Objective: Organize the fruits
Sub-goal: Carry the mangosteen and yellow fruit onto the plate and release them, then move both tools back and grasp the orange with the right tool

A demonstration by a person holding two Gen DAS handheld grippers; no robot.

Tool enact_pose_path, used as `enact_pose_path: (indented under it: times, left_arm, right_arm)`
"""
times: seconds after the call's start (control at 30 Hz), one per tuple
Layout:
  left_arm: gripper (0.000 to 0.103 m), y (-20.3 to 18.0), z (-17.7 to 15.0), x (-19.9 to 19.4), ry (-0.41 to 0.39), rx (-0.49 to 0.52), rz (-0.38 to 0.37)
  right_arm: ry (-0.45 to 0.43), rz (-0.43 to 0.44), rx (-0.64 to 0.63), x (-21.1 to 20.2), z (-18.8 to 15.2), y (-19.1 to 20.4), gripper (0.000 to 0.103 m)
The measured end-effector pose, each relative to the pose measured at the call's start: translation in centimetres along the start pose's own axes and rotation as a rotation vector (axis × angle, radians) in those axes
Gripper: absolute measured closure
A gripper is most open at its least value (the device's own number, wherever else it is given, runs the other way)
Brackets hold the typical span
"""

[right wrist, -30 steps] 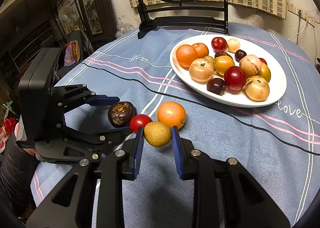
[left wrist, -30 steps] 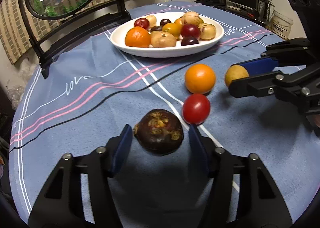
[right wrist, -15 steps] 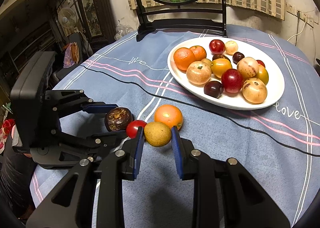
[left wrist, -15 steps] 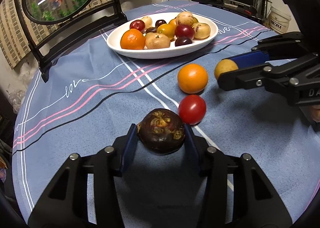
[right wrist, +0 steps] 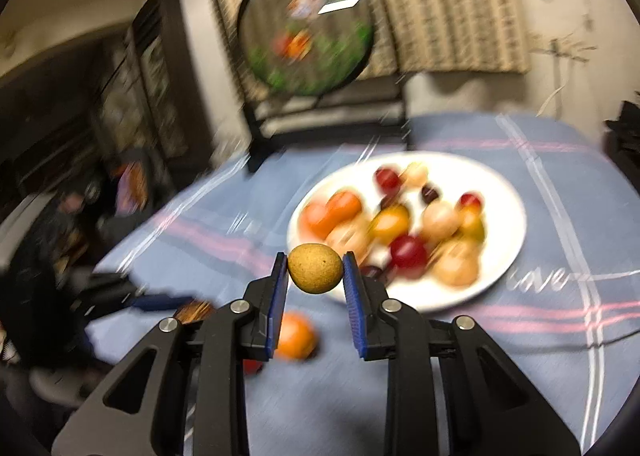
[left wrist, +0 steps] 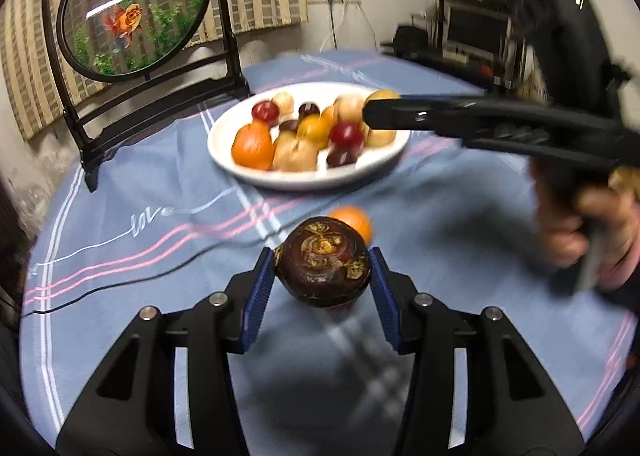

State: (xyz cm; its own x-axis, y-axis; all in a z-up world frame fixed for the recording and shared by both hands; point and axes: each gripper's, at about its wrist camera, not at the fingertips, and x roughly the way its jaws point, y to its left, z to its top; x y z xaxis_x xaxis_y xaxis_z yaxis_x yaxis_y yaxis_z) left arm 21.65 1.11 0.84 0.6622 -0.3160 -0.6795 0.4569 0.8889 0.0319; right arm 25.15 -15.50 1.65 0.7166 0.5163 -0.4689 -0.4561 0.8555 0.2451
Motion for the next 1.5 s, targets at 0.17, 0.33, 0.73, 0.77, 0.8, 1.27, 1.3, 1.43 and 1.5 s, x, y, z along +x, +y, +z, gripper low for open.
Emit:
enact_pose_path:
  times: [0.17, 0.33, 0.73, 0.77, 0.8, 1.27, 1.3, 1.43, 1.5]
  left_arm:
    - [0.054, 0.0, 4.1, 0.7, -0.055, -0.070, 0.041]
    - [0.054, 1.9, 9.2, 4.2, -0.087, -0.177, 0.098]
    - [0.054, 3.6, 16.1, 16.5, 0.086, -0.202, 0.205]
    - [0.054, 3.7, 16.1, 17.0, 0.097, -0.207, 0.213]
    - [0.054, 4.0, 16.0, 17.4, 0.104, -0.217, 0.221]
    - [0.005, 4.2, 13.9, 7.7, -0.020, -0.253, 0.300]
    - [0.002, 4.2, 13.0, 6.1, -0.044, -0.264, 0.298]
    - [0.002, 4.7, 9.6, 2.0, -0.082, -0.330, 0.277]
    - [0.002, 5.3, 7.8, 0.8, -0.093, -0.376, 0.276]
  right_arm:
    - [-0.072, -0.102, 0.128, 0.9, 1.3, -5.0, 0.075]
    - [-0.084, -0.163, 0.201, 2.5, 2.6, -8.8, 0.075]
    - [-0.031, -0.122, 0.241, 6.5, 4.5, -12.6, 0.075]
    - [-0.025, -0.122, 0.234, 6.7, 4.6, -12.6, 0.075]
    - [-0.014, -0.116, 0.229, 7.1, 4.7, -12.6, 0.075]
    - [-0.017, -0.077, 0.184, 6.0, 6.1, -10.4, 0.046]
    - [-0.024, -0.076, 0.172, 5.6, 6.2, -9.9, 0.046]
    - [-0.034, -0.050, 0.127, 3.6, 5.9, -6.9, 0.046]
    - [-0.012, -0.034, 0.100, 2.9, 5.2, -5.3, 0.045]
